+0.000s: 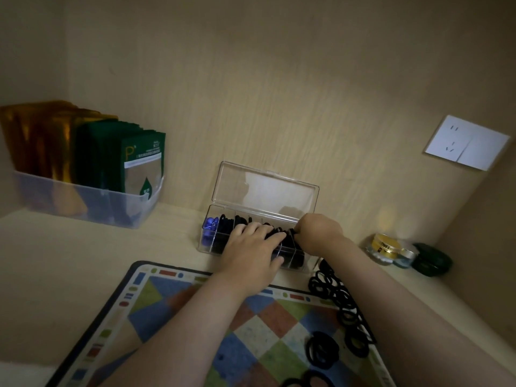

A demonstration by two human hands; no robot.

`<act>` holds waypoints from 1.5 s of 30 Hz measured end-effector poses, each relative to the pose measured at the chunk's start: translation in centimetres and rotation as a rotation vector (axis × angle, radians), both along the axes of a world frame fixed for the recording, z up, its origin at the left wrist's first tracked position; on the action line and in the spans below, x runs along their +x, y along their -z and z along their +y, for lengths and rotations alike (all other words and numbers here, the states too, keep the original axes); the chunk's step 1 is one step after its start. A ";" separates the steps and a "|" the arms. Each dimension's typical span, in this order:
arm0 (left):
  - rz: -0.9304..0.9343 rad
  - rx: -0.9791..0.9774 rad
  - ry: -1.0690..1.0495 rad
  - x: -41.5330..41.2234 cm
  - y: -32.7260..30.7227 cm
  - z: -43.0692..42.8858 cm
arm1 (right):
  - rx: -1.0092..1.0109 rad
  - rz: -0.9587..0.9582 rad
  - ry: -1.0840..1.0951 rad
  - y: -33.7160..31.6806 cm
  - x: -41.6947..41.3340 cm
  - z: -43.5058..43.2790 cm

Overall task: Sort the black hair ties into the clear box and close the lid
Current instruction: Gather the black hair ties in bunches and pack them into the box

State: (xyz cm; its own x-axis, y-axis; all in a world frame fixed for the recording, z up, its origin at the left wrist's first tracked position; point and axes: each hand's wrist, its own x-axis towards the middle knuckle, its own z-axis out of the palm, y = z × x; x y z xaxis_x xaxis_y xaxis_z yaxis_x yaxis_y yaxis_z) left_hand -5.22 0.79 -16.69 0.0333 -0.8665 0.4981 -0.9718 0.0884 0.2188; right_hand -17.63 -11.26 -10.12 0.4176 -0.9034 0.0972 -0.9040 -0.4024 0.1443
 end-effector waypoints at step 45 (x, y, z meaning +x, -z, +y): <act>-0.006 0.013 -0.006 -0.1 -0.1 -0.1 | -0.189 -0.504 -0.206 1.5 -2.9 1.8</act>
State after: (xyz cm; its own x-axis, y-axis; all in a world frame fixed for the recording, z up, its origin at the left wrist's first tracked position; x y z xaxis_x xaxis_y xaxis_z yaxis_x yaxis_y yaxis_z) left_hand -5.36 0.69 -16.56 0.0358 -0.8727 0.4870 -0.9735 0.0798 0.2144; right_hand -20.54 -9.46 -11.60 0.4433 -0.7558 0.4820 -0.7856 -0.5865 -0.1972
